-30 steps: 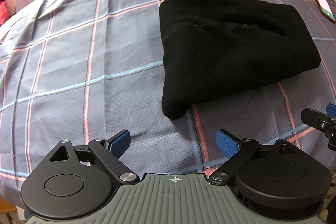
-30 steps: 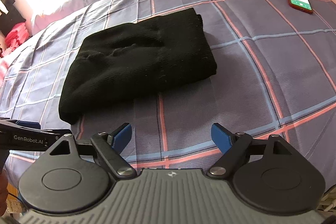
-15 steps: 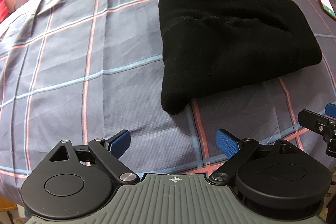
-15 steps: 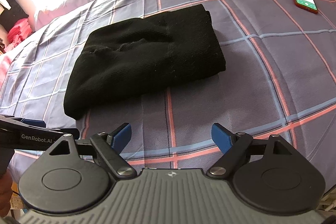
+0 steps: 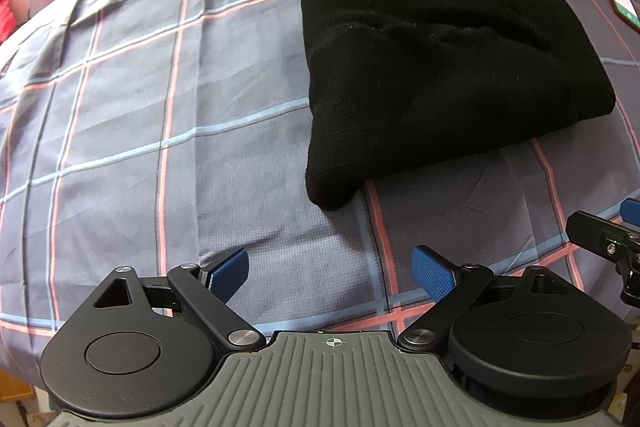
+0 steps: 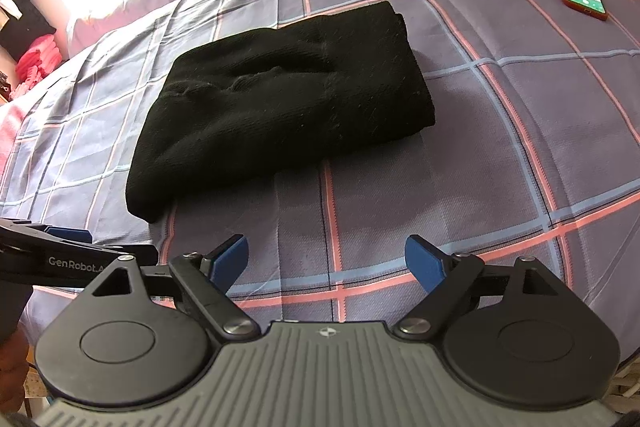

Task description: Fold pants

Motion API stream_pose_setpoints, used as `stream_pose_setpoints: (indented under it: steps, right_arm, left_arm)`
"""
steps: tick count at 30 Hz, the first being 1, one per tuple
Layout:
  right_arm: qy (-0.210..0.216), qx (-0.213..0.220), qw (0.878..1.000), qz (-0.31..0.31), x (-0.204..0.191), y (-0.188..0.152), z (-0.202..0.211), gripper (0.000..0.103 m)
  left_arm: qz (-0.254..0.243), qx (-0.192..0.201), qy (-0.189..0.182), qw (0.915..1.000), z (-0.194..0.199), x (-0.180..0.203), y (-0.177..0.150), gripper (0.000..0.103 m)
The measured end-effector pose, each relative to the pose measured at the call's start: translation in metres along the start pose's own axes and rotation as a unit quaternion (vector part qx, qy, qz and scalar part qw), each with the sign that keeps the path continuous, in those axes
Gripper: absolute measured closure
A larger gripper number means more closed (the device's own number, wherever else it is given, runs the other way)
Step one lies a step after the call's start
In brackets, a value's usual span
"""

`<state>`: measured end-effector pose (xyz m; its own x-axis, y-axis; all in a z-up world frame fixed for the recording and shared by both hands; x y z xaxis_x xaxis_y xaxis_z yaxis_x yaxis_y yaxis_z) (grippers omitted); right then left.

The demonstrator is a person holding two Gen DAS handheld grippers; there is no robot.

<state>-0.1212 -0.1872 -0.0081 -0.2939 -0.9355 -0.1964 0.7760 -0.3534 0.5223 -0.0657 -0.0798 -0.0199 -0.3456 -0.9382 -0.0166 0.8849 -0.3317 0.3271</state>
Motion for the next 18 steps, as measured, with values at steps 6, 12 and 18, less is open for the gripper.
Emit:
stream_pose_setpoints:
  steps: [6,12,18]
  right_arm:
    - [0.001,0.0,1.0,0.0,0.0004,-0.0002,0.0004,0.015]
    - [0.004,0.0,1.0,-0.001,0.0011,0.0003,0.0012,0.015]
    - [0.006,0.001,1.0,-0.001,0.0028,0.0,0.002,0.014]
  left_arm:
    - [-0.001,0.0,0.0,1.0,-0.0002,0.0006,-0.0002,0.0]
    - [-0.001,-0.003,0.0,1.0,-0.0011,0.0011,-0.0007,0.0]
    - [-0.002,-0.003,0.001,1.0,-0.0012,0.0025,-0.0009,0.0]
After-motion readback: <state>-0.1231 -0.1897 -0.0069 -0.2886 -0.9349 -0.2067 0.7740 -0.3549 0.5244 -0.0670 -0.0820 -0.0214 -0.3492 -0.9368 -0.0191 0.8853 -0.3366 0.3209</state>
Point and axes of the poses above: each gripper's, at about its wrist camera, not at the fingertips, and z roughly against the way its jaws point, x to its right, y to its top, the point moved 6 cm from there along -z, roughly the way its jaws point, and after that the axes turned 5 degrees about x, right-handed, at the moved point
